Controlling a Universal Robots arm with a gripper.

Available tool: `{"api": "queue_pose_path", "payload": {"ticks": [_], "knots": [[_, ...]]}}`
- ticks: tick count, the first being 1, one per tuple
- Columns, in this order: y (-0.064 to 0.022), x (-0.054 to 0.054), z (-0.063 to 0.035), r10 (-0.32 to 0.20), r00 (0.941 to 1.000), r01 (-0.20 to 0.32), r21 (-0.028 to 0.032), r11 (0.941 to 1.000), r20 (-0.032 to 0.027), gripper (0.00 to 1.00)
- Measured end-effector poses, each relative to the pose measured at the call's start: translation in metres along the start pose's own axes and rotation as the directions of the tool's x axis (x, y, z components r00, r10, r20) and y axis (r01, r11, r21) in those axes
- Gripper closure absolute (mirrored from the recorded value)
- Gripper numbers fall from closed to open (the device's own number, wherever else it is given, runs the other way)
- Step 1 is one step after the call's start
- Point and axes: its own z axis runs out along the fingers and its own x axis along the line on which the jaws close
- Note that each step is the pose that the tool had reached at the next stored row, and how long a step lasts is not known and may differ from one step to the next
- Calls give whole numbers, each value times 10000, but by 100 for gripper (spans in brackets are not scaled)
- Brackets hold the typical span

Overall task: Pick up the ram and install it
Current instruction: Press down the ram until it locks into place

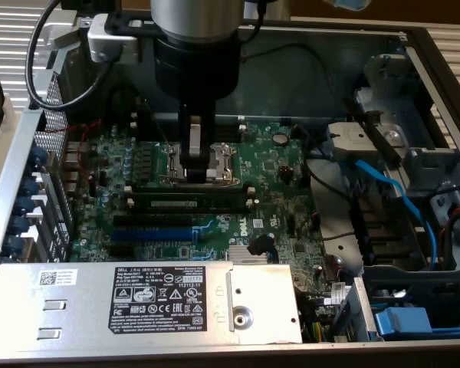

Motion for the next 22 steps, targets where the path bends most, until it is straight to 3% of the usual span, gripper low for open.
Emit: {"api": "queue_pose_path", "payload": {"ticks": [4,9,16,22], "knots": [[0,0,0,636,9980,-636,-39,9980,-12,90],[0,0,0,1419,9899,-1419,-87,9898,-31,90],[0,0,0,2418,9703,-2419,-146,9702,-63,90],[0,0,0,3178,9481,-3179,-190,9479,-91,90]]}}
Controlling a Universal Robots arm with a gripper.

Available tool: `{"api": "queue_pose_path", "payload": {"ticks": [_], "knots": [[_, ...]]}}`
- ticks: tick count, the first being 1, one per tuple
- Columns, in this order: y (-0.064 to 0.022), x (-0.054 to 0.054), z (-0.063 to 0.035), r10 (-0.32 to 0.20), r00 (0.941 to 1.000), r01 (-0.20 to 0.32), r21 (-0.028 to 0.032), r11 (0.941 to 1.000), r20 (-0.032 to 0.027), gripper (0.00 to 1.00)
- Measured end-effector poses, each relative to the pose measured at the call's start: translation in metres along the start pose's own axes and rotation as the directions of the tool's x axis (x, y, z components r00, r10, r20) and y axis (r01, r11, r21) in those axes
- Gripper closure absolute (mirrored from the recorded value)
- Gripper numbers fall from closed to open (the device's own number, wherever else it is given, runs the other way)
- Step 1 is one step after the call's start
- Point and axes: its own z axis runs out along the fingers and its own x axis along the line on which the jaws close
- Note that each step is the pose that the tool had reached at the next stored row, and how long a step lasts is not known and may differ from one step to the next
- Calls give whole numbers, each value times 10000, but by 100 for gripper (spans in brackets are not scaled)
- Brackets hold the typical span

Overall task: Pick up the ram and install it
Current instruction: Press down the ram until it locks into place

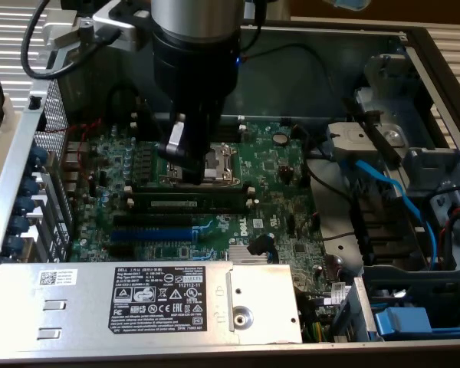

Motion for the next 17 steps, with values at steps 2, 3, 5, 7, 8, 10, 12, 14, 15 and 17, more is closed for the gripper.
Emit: {"api": "queue_pose_path", "payload": {"ticks": [2,3,5,7,8,10,12,14,15,17], "knots": [[0,0,0,252,9997,-252,-16,9997,-5,90],[0,0,0,380,9993,-380,-24,9993,-8,90],[0,0,1,626,9980,-626,-41,9980,-14,90],[0,0,1,864,9963,-864,-55,9962,-20,90],[0,0,1,973,9953,-973,-62,9952,-22,90],[0,0,2,1185,9929,-1185,-76,9929,-28,90],[0,0,2,1392,9903,-1392,-89,9902,-34,90],[0,0,3,1613,9869,-1613,-102,9869,-40,90],[0,0,4,1723,9850,-1723,-109,9850,-44,90],[0,-1,5,1938,9810,-1939,-123,9810,-50,90]]}}
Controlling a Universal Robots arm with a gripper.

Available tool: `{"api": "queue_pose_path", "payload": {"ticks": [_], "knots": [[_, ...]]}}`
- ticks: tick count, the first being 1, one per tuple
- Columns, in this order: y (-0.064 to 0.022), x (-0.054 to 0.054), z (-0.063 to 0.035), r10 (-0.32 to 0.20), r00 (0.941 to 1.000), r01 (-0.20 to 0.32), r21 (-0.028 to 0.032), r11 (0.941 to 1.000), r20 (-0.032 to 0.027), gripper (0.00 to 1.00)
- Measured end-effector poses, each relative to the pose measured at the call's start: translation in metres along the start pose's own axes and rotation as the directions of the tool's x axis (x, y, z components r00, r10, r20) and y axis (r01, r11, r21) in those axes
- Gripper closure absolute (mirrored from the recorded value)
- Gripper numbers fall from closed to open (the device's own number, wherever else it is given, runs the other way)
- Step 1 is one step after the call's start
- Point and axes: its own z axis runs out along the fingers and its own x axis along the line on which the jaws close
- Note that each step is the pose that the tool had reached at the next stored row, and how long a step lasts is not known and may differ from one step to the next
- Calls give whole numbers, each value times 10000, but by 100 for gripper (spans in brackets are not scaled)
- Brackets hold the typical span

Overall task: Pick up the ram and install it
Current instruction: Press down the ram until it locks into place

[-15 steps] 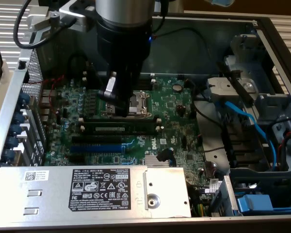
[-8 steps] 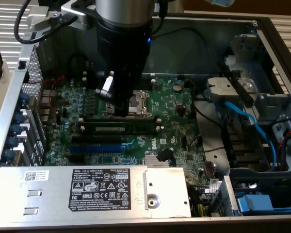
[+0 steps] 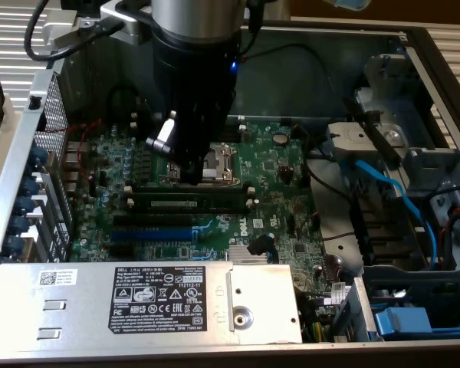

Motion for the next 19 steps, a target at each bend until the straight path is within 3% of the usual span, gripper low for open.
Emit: {"api": "queue_pose_path", "payload": {"ticks": [10,16,19], "knots": [[0,0,8,1105,9939,-1106,-78,9938,-31,90],[0,-1,16,1821,9833,-1822,-121,9832,-50,90],[0,-1,22,2325,9726,-2325,-151,9725,-67,90]]}}
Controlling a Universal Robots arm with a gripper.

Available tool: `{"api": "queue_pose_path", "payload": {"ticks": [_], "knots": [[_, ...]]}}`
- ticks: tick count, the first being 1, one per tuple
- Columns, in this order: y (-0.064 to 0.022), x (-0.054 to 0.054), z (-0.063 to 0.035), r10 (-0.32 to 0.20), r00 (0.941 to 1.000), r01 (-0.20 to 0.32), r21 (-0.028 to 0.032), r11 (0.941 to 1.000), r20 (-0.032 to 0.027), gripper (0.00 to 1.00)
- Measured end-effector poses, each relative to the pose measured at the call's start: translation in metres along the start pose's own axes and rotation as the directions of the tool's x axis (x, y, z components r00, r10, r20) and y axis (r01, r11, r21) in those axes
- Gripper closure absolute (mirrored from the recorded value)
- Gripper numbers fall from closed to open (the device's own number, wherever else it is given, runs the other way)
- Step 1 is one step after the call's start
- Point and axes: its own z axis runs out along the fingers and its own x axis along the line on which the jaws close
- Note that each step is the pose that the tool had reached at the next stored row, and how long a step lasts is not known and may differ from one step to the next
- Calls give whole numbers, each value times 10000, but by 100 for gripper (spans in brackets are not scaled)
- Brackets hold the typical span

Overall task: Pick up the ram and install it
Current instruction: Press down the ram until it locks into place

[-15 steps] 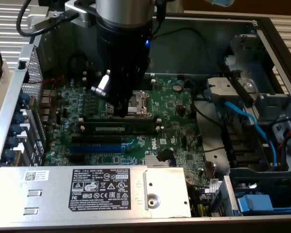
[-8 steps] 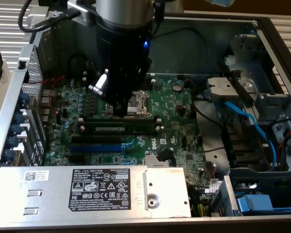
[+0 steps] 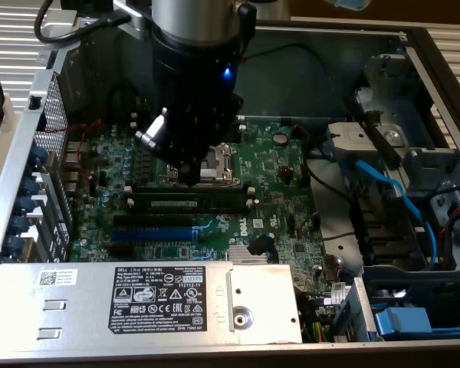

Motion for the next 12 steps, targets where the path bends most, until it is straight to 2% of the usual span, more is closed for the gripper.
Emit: {"api": "queue_pose_path", "payload": {"ticks": [6,12], "knots": [[0,0,6,741,9973,-741,-49,9972,-18,90],[0,-1,12,1424,9898,-1425,-98,9898,-43,90]]}}
